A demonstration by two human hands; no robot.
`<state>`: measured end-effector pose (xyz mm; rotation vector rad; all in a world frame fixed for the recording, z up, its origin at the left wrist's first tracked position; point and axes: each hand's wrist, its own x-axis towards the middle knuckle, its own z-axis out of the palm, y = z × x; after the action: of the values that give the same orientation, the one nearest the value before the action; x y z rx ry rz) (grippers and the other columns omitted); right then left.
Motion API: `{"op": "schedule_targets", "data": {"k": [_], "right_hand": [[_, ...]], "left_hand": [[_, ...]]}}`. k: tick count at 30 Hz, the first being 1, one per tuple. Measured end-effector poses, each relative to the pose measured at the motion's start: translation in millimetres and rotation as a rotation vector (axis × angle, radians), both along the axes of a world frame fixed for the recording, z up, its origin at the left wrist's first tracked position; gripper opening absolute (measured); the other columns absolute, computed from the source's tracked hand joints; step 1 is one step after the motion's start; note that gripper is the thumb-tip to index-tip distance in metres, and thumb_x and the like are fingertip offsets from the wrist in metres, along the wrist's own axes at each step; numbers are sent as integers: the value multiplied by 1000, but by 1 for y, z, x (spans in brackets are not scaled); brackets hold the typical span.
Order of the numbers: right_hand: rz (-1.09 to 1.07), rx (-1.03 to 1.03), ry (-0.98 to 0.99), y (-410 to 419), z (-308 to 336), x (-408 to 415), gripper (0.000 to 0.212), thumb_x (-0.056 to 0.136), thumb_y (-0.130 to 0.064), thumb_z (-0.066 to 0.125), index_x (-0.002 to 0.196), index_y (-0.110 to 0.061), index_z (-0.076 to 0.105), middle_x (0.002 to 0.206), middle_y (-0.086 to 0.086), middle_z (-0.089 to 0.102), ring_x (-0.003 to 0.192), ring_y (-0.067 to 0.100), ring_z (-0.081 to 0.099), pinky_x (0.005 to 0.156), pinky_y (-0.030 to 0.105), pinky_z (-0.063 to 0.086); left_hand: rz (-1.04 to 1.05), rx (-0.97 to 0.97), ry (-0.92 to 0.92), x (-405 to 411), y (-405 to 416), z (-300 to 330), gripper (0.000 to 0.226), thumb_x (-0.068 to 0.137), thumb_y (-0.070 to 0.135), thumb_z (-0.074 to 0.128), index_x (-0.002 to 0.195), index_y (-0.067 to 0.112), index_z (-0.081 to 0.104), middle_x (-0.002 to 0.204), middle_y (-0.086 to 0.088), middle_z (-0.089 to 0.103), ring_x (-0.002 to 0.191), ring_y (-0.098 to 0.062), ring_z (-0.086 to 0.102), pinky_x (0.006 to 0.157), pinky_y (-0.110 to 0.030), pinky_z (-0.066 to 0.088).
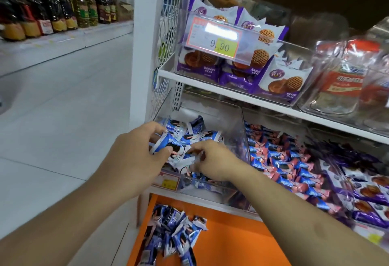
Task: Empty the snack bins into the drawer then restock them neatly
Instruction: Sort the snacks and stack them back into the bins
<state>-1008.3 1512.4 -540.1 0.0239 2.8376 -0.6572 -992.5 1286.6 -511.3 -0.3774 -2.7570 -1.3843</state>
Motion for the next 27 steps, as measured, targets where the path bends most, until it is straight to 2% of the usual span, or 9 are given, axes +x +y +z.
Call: {"op": "schedule_targets", "data": {"k": [2,5,8,12,15,17,21,24,27], "right_hand": [[1,31,-36,-1,-6,-6,42,87,-28,85,126,-27,70,104,-9,62,95,13,61,81,23,44],[22,-32,-39,1,-12,-10,24,86,-22,87,93,-29,65,84,-7,64,71,10,60,65,26,48],[10,-115,20,5,1,-13,27,90,-12,81,93,-31,63,76,-1,65,58,10,61,64,34,55],[114,37,13,4,16,-20,36,93,-6,75,89,-38,59,76,-9,65,60,3,61,64,35,55],[186,133,-43,-3,9,-20,38,90,-6,76,80,-35,54,77,-7,69,62,-6,61,58,20,44],[160,85,-51,-2,-1,-18,35,90,-1,73,87,-30,52,83,-4,72,62,-9,64,58,17,46],[98,-46,-11,5,-13,-14,32,87,6,72,88,-25,65,83,-2,73,72,-1,73,73,29,60],[82,-50,16,5,-14,-12,28,85,-6,83,84,-31,72,81,-8,73,71,-3,67,69,19,51],[108,-65,-5,1,-12,-12,39,85,-15,87,69,-41,62,73,-15,66,63,-8,59,59,7,42]], "left_hand": [[-3,-9,-6,-2,-3,-1,30,94,37,73,122,37,63,107,20,67,92,2,63,70,-12,43],[-5,6,-16,-6,-4,-4,30,93,37,74,121,37,63,107,21,66,90,4,62,69,-13,43],[6,35,-23,-9,-4,-5,30,92,36,75,119,36,64,108,20,68,91,2,64,71,-16,46],[3,40,-37,-9,-3,-8,33,92,36,75,123,35,64,113,17,69,93,-2,66,70,-16,45],[2,36,-30,-8,-2,-7,32,93,35,74,123,37,63,112,18,67,90,5,62,67,-13,41],[1,33,-28,-7,-2,-7,32,93,35,74,123,36,63,111,18,67,90,6,61,67,-13,41],[0,23,-27,-8,-2,-8,32,93,36,74,123,36,63,112,17,69,91,3,63,67,-14,43],[2,10,-17,-7,-1,-8,34,93,37,74,125,36,62,113,17,66,89,5,60,67,-13,41],[2,-2,-13,-6,2,-9,36,93,37,74,128,35,61,112,19,62,85,3,58,65,-11,38]]}}
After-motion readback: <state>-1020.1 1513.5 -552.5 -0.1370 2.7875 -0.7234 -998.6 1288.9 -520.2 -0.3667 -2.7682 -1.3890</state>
